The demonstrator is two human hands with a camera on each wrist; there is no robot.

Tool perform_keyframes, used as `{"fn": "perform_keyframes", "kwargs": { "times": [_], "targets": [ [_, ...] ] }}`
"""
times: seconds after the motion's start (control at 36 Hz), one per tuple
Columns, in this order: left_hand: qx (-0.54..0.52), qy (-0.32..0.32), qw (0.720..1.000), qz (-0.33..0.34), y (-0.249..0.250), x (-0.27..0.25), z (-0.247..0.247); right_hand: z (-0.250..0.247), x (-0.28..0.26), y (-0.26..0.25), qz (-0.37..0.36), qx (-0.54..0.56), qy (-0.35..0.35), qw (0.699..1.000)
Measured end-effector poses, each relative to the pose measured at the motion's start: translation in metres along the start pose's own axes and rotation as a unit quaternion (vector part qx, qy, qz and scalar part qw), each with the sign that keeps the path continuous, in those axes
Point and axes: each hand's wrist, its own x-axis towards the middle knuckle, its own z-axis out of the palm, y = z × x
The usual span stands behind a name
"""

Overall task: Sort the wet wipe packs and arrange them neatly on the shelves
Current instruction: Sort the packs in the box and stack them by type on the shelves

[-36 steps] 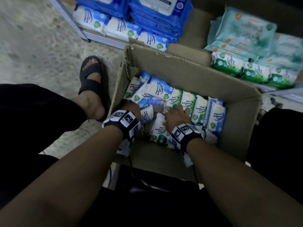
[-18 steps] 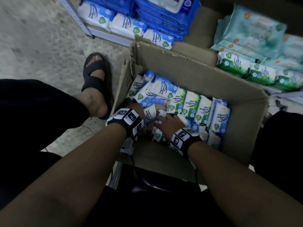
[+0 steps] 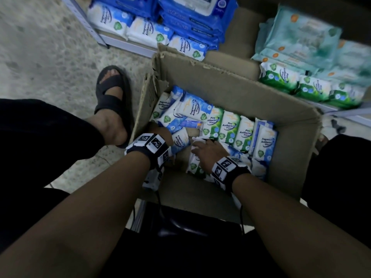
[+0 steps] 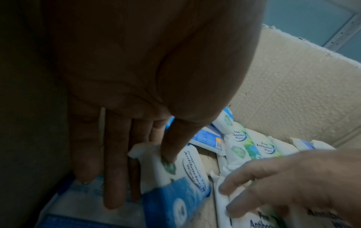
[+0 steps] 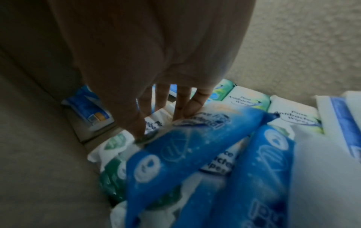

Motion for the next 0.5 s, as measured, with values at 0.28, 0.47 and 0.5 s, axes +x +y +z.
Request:
{"fn": "perform_keyframes", "kwargs": {
  "times": [0.28, 0.47, 0.5],
  "targets": [
    [0.004, 0.013, 0.999, 0.042, -0.006, -0.005, 0.000, -0.021, -0.022, 0.015, 0.058, 0.031, 0.054, 0.996],
    [-0.086, 0.000, 0.995, 0.041, 0.007, -0.015, -0.010, -0.018, -0.038, 0.032, 0.114, -0.029, -0.013, 0.993],
    [-0.089, -0.002, 0.995, 0.039, 0.009, -0.015, -0.011, -0.020, -0.040, 0.032, 0.125, -0.040, -0.015, 0.991]
  ]
}}
